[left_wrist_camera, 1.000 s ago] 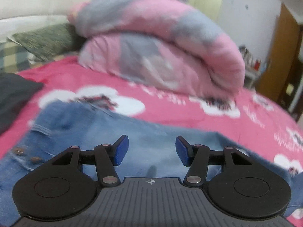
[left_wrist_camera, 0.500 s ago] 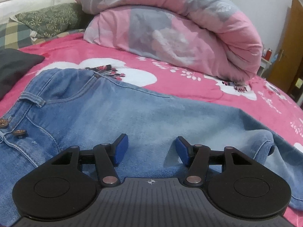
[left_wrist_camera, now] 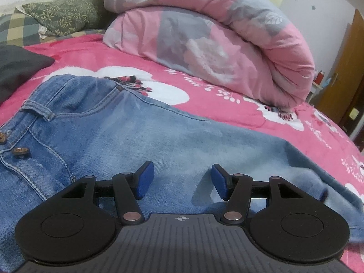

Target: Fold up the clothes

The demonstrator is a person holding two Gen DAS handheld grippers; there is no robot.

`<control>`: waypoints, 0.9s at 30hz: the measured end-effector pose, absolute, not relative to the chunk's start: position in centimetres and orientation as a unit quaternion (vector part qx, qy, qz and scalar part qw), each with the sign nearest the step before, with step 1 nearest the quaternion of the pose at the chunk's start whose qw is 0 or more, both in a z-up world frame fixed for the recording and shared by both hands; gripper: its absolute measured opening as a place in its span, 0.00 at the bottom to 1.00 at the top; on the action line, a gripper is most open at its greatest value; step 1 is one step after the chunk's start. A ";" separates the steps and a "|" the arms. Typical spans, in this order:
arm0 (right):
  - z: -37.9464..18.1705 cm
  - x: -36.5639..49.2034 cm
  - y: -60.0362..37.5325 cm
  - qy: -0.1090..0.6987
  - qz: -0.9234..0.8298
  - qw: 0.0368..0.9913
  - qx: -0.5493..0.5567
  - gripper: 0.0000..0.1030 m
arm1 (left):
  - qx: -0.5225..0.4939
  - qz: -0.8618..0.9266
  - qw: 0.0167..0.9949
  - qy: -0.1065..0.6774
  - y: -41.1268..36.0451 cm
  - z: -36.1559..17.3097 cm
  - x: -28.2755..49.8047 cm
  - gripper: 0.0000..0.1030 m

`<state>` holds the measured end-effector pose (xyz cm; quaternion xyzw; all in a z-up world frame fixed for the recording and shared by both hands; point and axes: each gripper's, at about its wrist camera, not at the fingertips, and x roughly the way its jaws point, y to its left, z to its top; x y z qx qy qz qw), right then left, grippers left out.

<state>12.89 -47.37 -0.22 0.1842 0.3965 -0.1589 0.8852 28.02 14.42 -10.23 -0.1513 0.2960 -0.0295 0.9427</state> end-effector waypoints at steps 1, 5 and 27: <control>0.0 12.9 -48.2 0.400 -0.173 0.882 0.180 0.15 | -0.153 -0.030 0.942 0.296 14.5 -10.2 28.0 0.54; -0.1 13.0 -49.9 0.412 -0.206 0.871 0.171 0.15 | -0.165 -0.033 0.940 0.295 14.8 -10.3 28.0 0.54; -0.9 19.9 -35.5 0.367 0.028 0.929 -0.042 0.61 | -0.157 -0.031 0.942 0.295 14.7 -10.4 28.0 0.54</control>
